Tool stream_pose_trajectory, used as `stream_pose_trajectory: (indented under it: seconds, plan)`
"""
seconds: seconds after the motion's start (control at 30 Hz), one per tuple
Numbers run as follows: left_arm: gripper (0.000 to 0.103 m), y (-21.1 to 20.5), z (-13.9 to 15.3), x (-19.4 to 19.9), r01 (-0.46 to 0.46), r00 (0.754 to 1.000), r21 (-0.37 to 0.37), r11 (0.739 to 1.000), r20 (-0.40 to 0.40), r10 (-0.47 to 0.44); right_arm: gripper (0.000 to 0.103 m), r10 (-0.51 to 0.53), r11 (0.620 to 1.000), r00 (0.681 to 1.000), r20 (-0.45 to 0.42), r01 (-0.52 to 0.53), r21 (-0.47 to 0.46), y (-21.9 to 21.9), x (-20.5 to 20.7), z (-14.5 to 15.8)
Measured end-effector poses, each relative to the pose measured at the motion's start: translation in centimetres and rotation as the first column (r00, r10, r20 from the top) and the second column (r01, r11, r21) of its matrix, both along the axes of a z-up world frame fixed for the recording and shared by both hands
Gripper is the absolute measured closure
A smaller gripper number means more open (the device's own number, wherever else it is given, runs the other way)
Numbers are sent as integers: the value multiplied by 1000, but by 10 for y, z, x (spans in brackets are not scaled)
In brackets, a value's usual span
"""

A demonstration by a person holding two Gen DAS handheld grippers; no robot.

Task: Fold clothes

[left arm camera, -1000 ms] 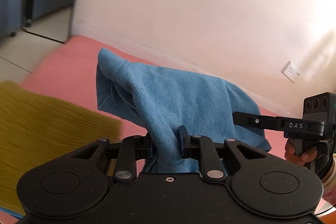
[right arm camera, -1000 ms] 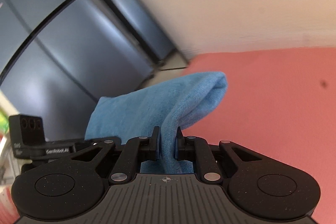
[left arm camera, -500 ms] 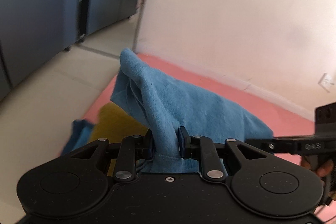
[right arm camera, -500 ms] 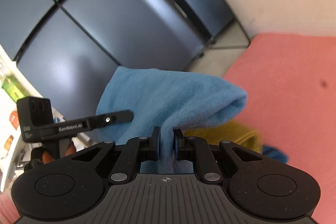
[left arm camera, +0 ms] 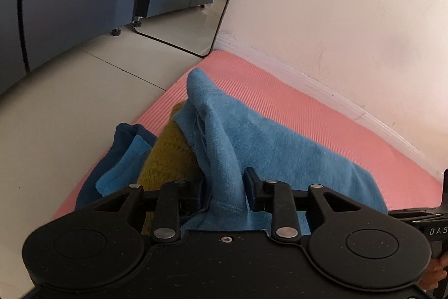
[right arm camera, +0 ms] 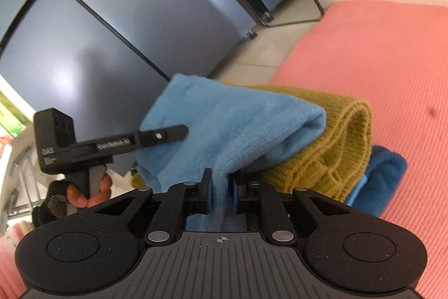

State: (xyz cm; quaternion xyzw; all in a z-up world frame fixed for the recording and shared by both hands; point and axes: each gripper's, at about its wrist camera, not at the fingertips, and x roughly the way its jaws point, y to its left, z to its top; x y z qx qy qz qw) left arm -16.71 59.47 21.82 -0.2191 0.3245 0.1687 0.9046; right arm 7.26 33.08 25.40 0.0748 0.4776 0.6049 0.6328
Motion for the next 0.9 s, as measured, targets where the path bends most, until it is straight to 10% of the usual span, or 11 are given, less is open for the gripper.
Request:
stream_pose_trajectory:
  seconds: [0.33,0.5,0.9]
  plan:
    - [52,-35,43,-6,-109,992,316,943,-27,123,90,48,998,999,26,-49,29,-37,18,31]
    - [27,-98,67,13,5,999,419,908,27,-17,87,43,998,995,88,-38,-59,-84,36,29]
    - [16,-285,-27,120,479,877,165,862,-52,-478,73,-158,908,969,190,219,-358,-269,58,-30]
